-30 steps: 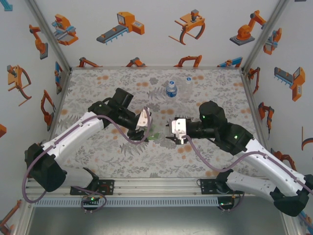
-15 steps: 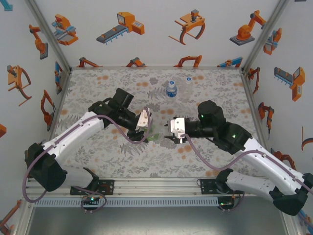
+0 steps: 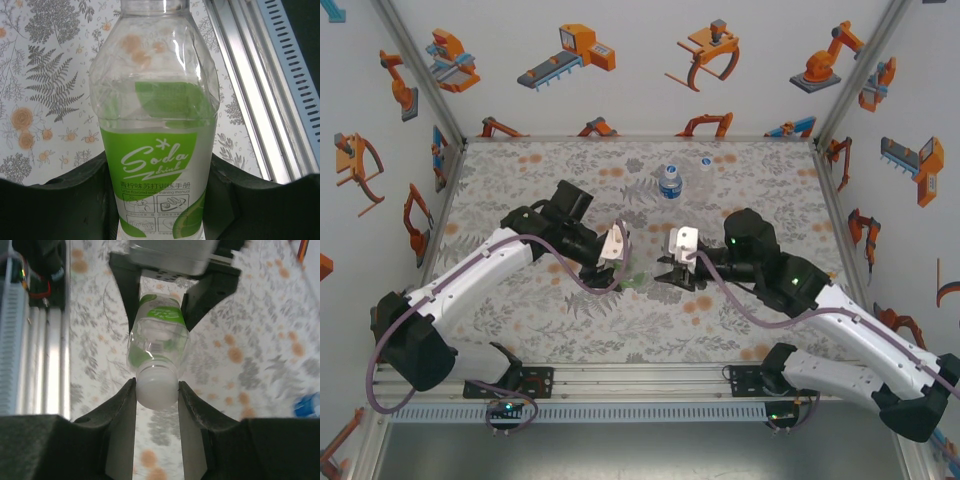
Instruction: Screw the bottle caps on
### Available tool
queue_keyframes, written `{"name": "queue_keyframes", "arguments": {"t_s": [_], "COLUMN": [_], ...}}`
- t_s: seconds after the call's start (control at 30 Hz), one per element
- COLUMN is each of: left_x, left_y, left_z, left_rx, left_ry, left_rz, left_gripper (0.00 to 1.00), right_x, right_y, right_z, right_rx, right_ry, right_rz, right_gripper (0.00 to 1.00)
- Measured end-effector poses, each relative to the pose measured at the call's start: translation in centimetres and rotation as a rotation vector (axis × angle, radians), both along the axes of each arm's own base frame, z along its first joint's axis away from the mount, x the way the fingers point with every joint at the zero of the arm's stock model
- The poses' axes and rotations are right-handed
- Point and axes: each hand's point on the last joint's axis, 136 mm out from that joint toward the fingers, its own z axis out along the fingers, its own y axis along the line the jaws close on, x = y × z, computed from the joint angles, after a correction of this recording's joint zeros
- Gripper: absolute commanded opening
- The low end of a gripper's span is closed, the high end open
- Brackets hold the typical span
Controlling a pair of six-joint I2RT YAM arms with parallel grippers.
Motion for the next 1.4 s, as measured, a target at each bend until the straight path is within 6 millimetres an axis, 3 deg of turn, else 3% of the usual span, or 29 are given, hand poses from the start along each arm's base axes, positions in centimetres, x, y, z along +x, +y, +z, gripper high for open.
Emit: {"name": "queue_keyframes", "arguments": {"t_s": [0.27,0.53,0.6,0.7,0.8,0.9,1.03,1.17,1.4], "left_x": [0.5,0.8,0.9,1.0,1.1,1.0,1.0,0.9,0.7], "left_y": [0.3,0.8,0.8,0.8,0.4,0.0,-0.2,-0.3,-0.4], "left_z": [-0.5,-1.5,-1.7,-1.6,-1.1,-0.3,-0.1,0.1,0.2], "left_rx": [0.028,0.053,0.056,0.052,0.023,-0.014,-0.03,-0.039,-0.047], "left_ry": [-0.009,-0.005,-0.007,-0.012,-0.025,-0.039,-0.044,-0.042,-0.035], "left_rz": [0.028,0.069,0.074,0.079,0.073,0.057,0.051,0.045,0.037], "left_gripper": [0.0,0.0,0.0,0.0,0.0,0.0,0.0,0.0,0.0], "right_x": [3.4,5.0,5.0,5.1,5.4,5.8,5.2,3.4,-0.3], "right_y": [-0.7,-2.2,-2.4,-2.5,-2.8,-3.1,-3.2,-2.3,-0.8], "right_z": [-1.2,-4.9,-5.4,-5.5,-4.5,-2.3,0.5,2.3,0.8], "right_rx": [0.209,0.449,0.484,0.502,0.494,0.473,0.376,0.214,-0.024], "right_ry": [0.673,1.327,1.412,1.455,1.404,1.231,0.88,0.489,-0.008], "right_rz": [-0.429,-0.803,-0.84,-0.866,-0.876,-0.83,-0.675,-0.431,-0.006], "right_gripper": [0.0,0.01,0.1,0.34,0.52,0.59,0.59,0.59,0.56]}}
